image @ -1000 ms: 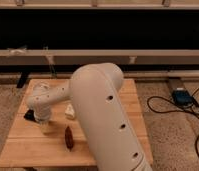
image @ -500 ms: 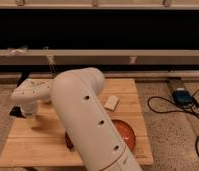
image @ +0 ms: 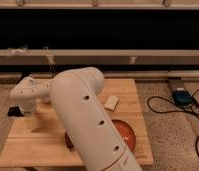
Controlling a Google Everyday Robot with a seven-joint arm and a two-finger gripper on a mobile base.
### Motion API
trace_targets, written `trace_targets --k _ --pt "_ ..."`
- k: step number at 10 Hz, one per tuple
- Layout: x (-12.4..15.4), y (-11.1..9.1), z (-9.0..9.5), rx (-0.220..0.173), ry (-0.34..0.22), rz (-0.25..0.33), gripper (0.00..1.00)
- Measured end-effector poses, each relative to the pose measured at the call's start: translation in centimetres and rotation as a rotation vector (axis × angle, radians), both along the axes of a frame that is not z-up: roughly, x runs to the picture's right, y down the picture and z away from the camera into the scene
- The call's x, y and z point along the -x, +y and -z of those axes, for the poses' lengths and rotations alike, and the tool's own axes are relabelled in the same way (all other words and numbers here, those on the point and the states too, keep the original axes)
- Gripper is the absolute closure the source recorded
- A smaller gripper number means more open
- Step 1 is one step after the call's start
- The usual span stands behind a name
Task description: Push the eraser across the table
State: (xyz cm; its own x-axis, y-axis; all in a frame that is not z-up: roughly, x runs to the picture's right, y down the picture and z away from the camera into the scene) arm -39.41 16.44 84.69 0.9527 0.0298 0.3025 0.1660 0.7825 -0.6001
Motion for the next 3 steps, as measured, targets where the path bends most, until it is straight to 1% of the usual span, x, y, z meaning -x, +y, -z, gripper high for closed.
trace_targets --k 2,3 --pt "-1.8 -0.3 0.8 -0.006 0.013 -0.014 0.2" --pt "-2.3 -0.4 1.0 -0.005 0.017 -0.017 0.2"
